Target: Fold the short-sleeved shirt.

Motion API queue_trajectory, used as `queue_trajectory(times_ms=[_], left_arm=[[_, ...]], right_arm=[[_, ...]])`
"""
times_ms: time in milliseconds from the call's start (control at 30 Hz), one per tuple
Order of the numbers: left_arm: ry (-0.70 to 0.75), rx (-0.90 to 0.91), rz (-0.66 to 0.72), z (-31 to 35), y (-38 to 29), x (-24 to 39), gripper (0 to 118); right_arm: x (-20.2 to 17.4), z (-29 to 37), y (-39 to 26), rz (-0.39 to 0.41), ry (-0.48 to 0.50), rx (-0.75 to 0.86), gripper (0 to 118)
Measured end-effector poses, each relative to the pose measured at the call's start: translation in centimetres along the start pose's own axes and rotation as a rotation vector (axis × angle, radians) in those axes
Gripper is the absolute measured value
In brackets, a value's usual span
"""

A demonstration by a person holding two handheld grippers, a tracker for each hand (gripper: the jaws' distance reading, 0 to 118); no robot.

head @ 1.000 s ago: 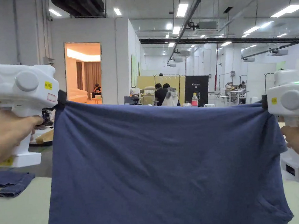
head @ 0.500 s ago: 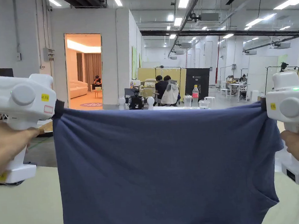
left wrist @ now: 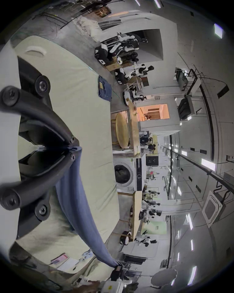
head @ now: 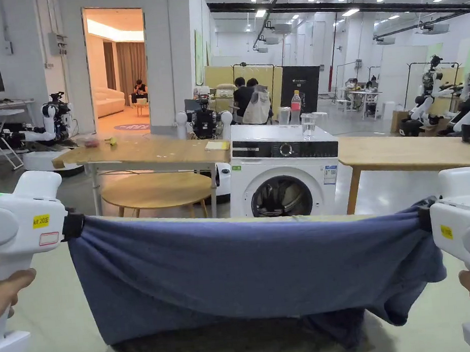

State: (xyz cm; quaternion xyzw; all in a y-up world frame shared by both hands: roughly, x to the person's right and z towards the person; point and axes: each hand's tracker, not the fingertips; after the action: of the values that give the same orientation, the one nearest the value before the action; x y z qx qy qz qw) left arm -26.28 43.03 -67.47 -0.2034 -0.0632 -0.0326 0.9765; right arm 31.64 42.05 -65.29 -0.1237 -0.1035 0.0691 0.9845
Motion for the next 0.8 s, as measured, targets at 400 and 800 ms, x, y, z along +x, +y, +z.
queue_trajectory(times_ms=[400,800], left_arm=[[-0.023,-0.021,0.033,5.9,-6.2,0.0,0],[-0.052,-0.311,0.112,7.4,-20.6,0.4,0]], right_arm=[[0.3,8.0,-5.5,0.032,0.029,-0.085,0],[-0.2,12.1,-17.8,0.022,0.116,-0.382,0]])
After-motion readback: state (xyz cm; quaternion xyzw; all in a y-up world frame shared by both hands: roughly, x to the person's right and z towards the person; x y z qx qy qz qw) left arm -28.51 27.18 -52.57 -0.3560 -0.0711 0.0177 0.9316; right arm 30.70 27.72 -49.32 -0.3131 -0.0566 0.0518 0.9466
